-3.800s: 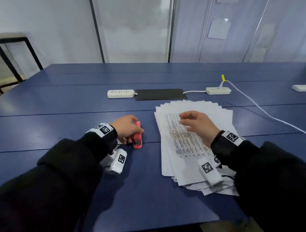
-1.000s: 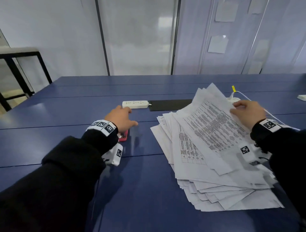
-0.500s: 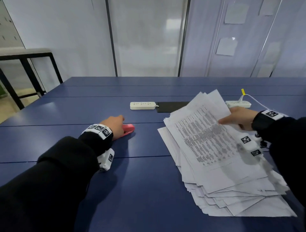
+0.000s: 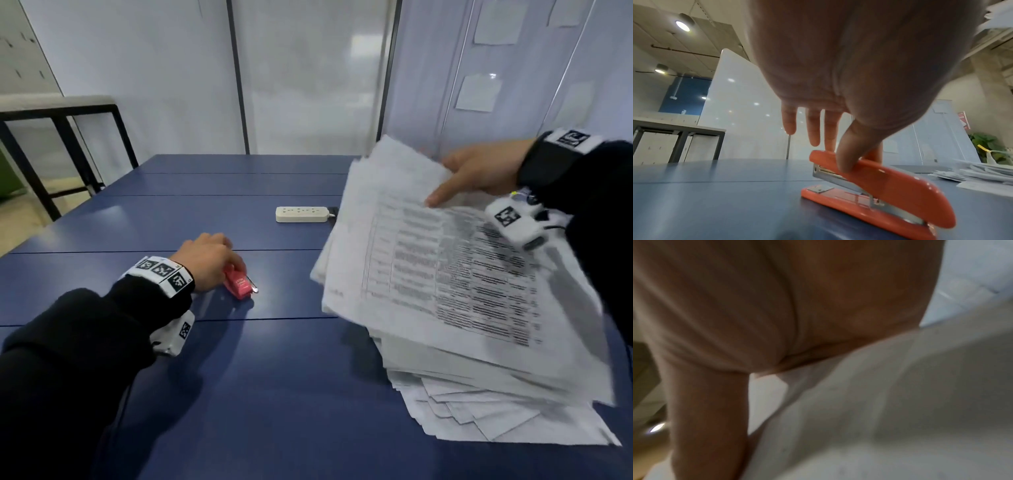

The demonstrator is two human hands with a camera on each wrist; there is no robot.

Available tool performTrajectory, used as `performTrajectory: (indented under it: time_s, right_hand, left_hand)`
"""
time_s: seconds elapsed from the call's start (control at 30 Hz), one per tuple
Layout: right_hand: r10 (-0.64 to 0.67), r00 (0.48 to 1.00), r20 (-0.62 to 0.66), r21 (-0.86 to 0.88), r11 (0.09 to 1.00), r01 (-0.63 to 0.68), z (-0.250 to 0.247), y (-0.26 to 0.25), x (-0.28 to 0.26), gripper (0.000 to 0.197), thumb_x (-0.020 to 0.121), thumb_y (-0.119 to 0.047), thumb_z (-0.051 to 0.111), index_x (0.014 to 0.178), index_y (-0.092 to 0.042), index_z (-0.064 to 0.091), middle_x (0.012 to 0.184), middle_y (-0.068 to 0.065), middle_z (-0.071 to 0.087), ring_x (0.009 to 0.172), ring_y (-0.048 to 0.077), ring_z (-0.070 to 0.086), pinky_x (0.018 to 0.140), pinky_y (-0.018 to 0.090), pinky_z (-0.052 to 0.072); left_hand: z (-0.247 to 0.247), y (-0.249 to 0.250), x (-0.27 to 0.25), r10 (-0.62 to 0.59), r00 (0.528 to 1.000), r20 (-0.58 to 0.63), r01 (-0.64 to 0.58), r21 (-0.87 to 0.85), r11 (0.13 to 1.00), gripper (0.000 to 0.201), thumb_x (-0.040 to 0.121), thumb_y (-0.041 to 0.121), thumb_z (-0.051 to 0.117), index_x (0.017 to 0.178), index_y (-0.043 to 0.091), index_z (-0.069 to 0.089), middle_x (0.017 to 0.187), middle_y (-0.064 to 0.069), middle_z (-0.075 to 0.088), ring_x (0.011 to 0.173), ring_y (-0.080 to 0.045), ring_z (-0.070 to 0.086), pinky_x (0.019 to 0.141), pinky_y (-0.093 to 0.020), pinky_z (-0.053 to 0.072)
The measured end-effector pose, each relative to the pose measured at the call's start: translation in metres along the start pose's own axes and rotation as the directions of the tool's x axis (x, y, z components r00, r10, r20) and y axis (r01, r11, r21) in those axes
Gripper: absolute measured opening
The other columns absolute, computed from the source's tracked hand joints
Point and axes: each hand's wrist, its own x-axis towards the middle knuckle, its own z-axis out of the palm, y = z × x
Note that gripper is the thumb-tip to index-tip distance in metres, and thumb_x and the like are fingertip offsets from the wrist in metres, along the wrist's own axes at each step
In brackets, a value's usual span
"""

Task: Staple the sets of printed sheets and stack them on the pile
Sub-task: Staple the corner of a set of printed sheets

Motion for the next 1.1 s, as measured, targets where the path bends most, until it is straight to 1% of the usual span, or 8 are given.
performTrajectory:
  time_s: [0.17, 0.27, 0.37, 0.43, 0.57, 0.7, 0.83, 1.1]
  right_hand:
    - [-0.003, 0.987, 0.16, -0.407, 0.911, 0.069, 0.098, -0.033, 0.047, 0.034, 0.068, -0.028, 0.093, 0.09, -0.007, 0.079, 0.081, 0.007, 0.078, 0.066, 0.016, 0.068, 0.068, 0.032, 0.056]
    - [0.017, 0.984, 0.18, -0.638, 0.763, 0.103, 0.159, -0.035, 0.078, 0.022, 0.079, -0.026, 0.089, 0.09, -0.011, 0.077, 0.085, 0.003, 0.077, 0.071, 0.017, 0.065, 0.067, 0.026, 0.053]
    - [-0.106, 0.994, 0.017, -0.796, 0.601, 0.078, 0.202, -0.031, 0.095, 0.046, 0.083, -0.029, 0.082, 0.123, -0.015, 0.065, 0.114, 0.004, 0.065, 0.107, 0.03, 0.064, 0.087, 0.038, 0.056]
    - [-0.201, 0.979, -0.032, -0.745, 0.658, 0.111, 0.222, -0.028, 0.088, 0.076, 0.085, -0.038, 0.081, 0.15, -0.021, 0.044, 0.143, 0.003, 0.05, 0.131, 0.031, 0.051, 0.104, 0.045, 0.048]
    - [-0.202, 0.964, 0.173, -0.636, 0.724, 0.266, 0.259, -0.017, 0.056, 0.071, 0.084, -0.054, 0.078, 0.145, -0.027, 0.052, 0.147, -0.003, 0.051, 0.133, 0.023, 0.05, 0.109, 0.039, 0.042]
    - [-0.082, 0.967, 0.241, -0.675, 0.702, 0.228, 0.271, 0.004, 0.043, 0.088, 0.079, -0.077, 0.068, 0.152, -0.043, 0.03, 0.167, -0.011, 0.022, 0.154, 0.021, 0.019, 0.12, 0.066, 0.015]
    - [-0.033, 0.95, 0.31, -0.612, 0.758, 0.225, 0.253, 0.019, 0.048, 0.096, 0.076, -0.083, 0.065, 0.152, -0.059, 0.013, 0.171, -0.018, -0.007, 0.159, 0.019, -0.009, 0.12, 0.071, -0.001]
    - [-0.065, 0.925, 0.376, -0.566, 0.774, 0.284, 0.233, 0.04, 0.063, 0.125, 0.072, -0.081, 0.07, 0.163, -0.042, -0.006, 0.169, -0.02, -0.016, 0.156, 0.006, -0.018, 0.124, 0.06, -0.013]
  left_hand:
    - [0.006, -0.001, -0.011, -0.098, 0.995, -0.001, 0.096, -0.163, 0.982, 0.052, 0.077, 0.073, 0.025, 0.107, 0.057, 0.064, 0.113, -0.001, 0.047, 0.12, -0.029, 0.046, 0.105, -0.049, 0.043]
    - [0.009, 0.01, -0.025, -0.231, 0.971, -0.063, 0.216, -0.179, 0.96, 0.045, 0.085, 0.078, 0.047, 0.095, 0.039, 0.068, 0.108, -0.002, 0.035, 0.103, -0.025, 0.035, 0.102, -0.045, 0.045]
    - [0.008, 0.009, -0.031, -0.293, 0.956, 0.005, 0.289, -0.17, 0.942, 0.044, 0.084, 0.075, 0.058, 0.095, 0.033, 0.067, 0.109, -0.003, 0.037, 0.1, -0.029, 0.043, 0.101, -0.046, 0.048]
    - [0.007, 0.001, -0.033, -0.301, 0.954, 0.013, 0.296, -0.213, 0.931, 0.036, 0.084, 0.066, 0.064, 0.099, 0.033, 0.067, 0.109, -0.002, 0.038, 0.098, -0.029, 0.052, 0.097, -0.043, 0.05]
    - [0.009, -0.012, -0.037, -0.24, 0.97, -0.028, 0.217, -0.331, 0.918, 0.058, 0.081, 0.037, 0.077, 0.133, 0.029, 0.055, 0.121, -0.005, 0.034, 0.102, -0.032, 0.061, 0.1, -0.043, 0.051]
    - [0.007, -0.019, -0.039, -0.365, 0.928, -0.072, 0.322, -0.336, 0.885, 0.104, 0.069, 0.046, 0.089, 0.151, 0.021, 0.03, 0.136, -0.014, 0.042, 0.114, -0.039, 0.06, 0.095, -0.045, 0.053]
    - [0.004, -0.014, -0.038, -0.431, 0.893, 0.13, 0.445, -0.401, 0.801, 0.066, 0.082, 0.045, 0.082, 0.118, 0.007, 0.041, 0.104, -0.013, 0.071, 0.086, -0.033, 0.067, 0.072, -0.037, 0.054]
    - [-0.008, 0.003, -0.037, -0.289, 0.956, 0.049, 0.28, -0.443, 0.852, 0.012, 0.074, 0.016, 0.072, 0.085, 0.012, 0.076, 0.079, -0.009, 0.076, 0.076, -0.028, 0.073, 0.07, -0.034, 0.06]
